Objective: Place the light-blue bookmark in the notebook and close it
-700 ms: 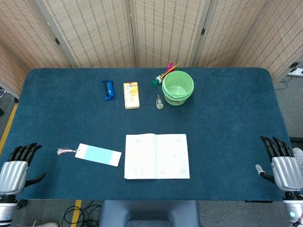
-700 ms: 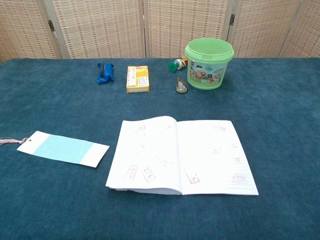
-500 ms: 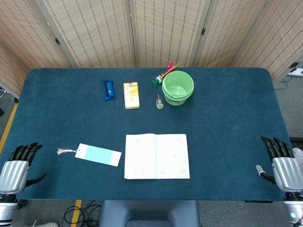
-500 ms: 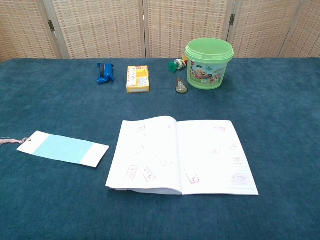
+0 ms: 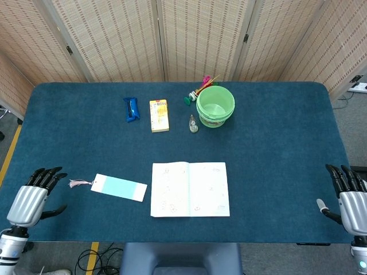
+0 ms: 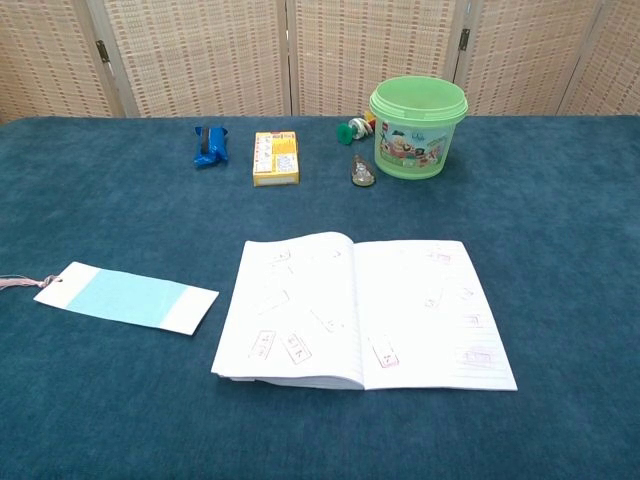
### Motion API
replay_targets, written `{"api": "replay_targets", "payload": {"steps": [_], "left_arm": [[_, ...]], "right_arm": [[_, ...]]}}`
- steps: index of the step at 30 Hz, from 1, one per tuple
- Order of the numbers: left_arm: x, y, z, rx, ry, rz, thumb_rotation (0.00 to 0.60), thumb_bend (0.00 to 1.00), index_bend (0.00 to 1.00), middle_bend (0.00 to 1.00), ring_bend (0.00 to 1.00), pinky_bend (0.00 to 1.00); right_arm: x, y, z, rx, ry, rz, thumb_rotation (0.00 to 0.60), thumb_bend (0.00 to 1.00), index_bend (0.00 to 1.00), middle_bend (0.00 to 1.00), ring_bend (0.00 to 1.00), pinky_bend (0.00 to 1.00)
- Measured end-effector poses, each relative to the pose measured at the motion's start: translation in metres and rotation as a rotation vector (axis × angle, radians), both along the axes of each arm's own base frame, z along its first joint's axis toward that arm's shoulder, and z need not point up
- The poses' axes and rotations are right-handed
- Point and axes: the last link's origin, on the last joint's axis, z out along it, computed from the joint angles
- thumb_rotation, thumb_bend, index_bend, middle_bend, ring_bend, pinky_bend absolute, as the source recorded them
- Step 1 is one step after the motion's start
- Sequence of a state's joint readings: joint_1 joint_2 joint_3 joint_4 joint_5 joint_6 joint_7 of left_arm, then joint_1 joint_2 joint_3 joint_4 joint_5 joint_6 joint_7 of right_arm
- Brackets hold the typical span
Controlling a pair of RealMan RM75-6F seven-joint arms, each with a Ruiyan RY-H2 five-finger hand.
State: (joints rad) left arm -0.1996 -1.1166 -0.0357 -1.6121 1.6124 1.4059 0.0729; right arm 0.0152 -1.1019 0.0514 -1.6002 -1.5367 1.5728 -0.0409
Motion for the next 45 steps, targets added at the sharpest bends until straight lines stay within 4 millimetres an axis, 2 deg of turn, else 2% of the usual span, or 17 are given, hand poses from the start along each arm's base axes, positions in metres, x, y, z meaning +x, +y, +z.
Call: {"api": "replay_targets", "payload": {"steps": [10, 21, 28, 32, 36, 45], "left_arm": [[0.032, 0.035, -0.016, -0.146, 0.041, -0.141, 0.6, 0.17, 0.24, 0.17, 0.18, 0.16], [0.067, 0.069, -0.06, -0.348, 0.146, -0.217, 0.6, 0.17, 0.21, 0.15, 0.18, 0.16], [0.075, 0.077, -0.087, -0.432, 0.177, -0.168, 0.6, 0.17, 0.15, 0.1, 0.13, 0.16], [0.081, 0.079, -0.104, -0.454, 0.2, -0.169, 0.6, 0.17, 0.19, 0.1, 0.13, 0.16], [0.085, 0.084, -0.118, -0.476, 0.215, -0.156, 0.6, 0.25, 0.23, 0.1, 0.13, 0.16], [0.083, 0.095, -0.134, -0.505, 0.239, -0.09, 0.6, 0.26, 0.22, 0.1, 0.12, 0.16]], "right_arm": [[0.005, 0.0, 0.004, 0.006, 0.003, 0.018, 0.6, 0.21, 0.02, 0.14, 0.08, 0.15], [0.009, 0.001, 0.007, 0.006, 0.01, 0.033, 0.6, 0.21, 0.02, 0.14, 0.08, 0.15], [0.008, -0.001, 0.004, 0.014, 0.006, 0.031, 0.6, 0.21, 0.02, 0.13, 0.08, 0.15], [0.007, -0.001, 0.005, 0.013, 0.006, 0.033, 0.6, 0.21, 0.02, 0.13, 0.08, 0.15], [0.005, -0.001, 0.006, 0.009, 0.001, 0.027, 0.6, 0.21, 0.02, 0.13, 0.08, 0.15], [0.0, 0.0, 0.006, 0.003, -0.004, 0.013, 0.6, 0.21, 0.02, 0.13, 0.08, 0.15]]}}
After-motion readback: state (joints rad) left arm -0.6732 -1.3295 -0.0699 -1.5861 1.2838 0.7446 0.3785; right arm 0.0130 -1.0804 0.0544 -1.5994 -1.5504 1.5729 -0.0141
